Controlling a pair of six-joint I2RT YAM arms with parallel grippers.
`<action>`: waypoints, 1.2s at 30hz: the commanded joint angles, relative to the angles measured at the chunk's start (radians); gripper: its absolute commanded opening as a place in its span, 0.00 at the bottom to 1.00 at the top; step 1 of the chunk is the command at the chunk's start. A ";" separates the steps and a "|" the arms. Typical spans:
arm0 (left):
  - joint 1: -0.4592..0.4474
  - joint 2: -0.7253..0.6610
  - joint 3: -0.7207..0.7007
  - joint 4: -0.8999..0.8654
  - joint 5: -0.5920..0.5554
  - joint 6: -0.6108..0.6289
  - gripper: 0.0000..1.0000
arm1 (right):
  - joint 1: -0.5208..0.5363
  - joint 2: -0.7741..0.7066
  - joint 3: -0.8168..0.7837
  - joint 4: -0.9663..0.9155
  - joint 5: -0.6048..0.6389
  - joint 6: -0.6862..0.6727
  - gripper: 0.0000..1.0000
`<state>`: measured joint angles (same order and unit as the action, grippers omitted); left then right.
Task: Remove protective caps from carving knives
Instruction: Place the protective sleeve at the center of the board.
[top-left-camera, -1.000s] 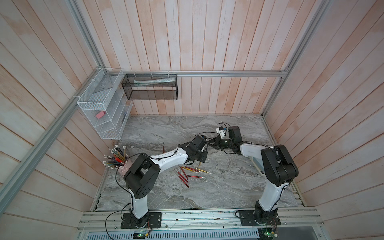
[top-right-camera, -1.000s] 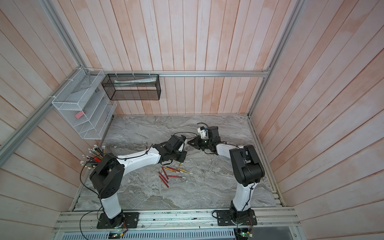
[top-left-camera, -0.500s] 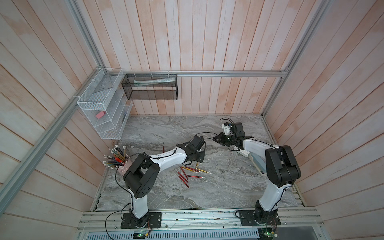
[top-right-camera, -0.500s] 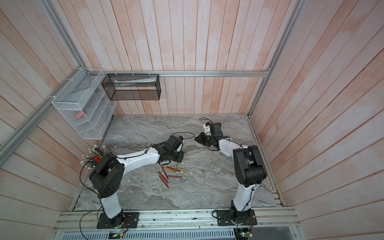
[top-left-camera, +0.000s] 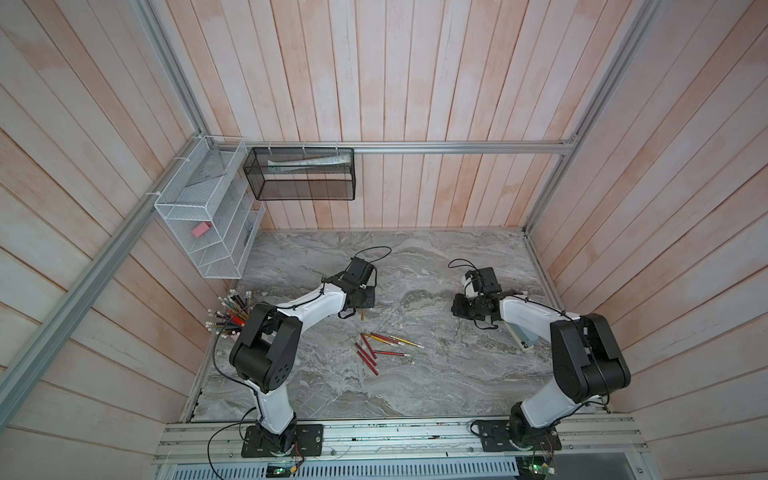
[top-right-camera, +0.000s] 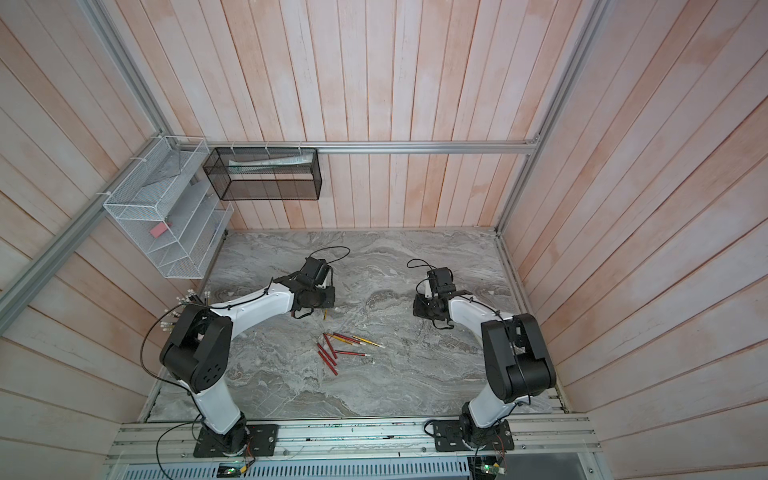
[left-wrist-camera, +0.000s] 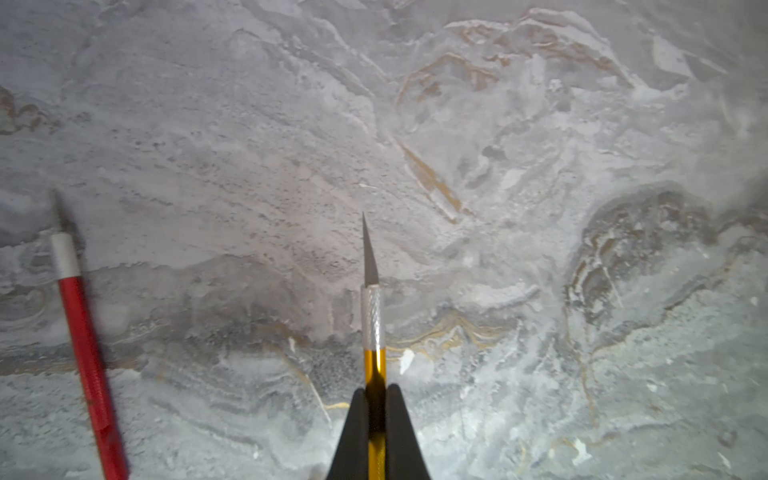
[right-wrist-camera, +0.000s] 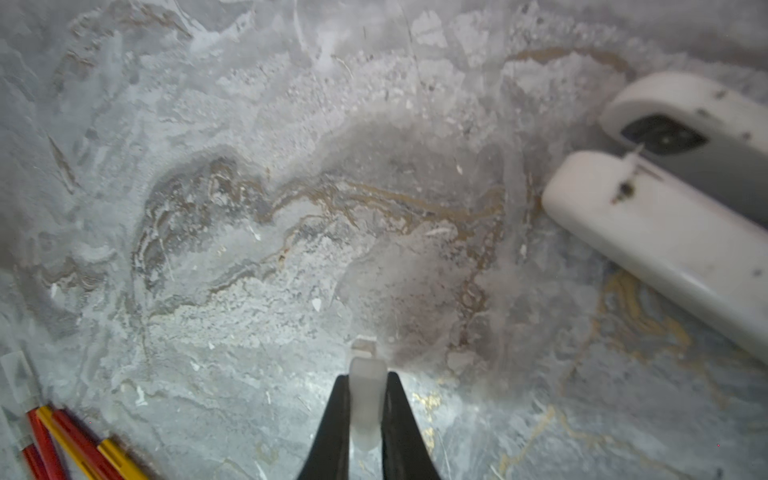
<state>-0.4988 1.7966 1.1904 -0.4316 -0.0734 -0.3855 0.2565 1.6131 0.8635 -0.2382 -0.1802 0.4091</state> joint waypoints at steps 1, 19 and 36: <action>0.020 -0.018 -0.017 -0.011 -0.012 -0.004 0.00 | -0.004 -0.015 -0.021 -0.047 0.052 -0.030 0.00; 0.066 0.037 -0.018 -0.003 -0.027 0.010 0.00 | -0.002 -0.001 -0.061 -0.025 0.044 -0.030 0.27; 0.098 0.075 -0.001 -0.009 -0.079 0.020 0.00 | -0.002 -0.119 -0.054 -0.066 0.031 -0.021 0.30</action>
<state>-0.4099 1.8435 1.1790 -0.4335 -0.1169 -0.3813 0.2565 1.5330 0.8104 -0.2680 -0.1509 0.3889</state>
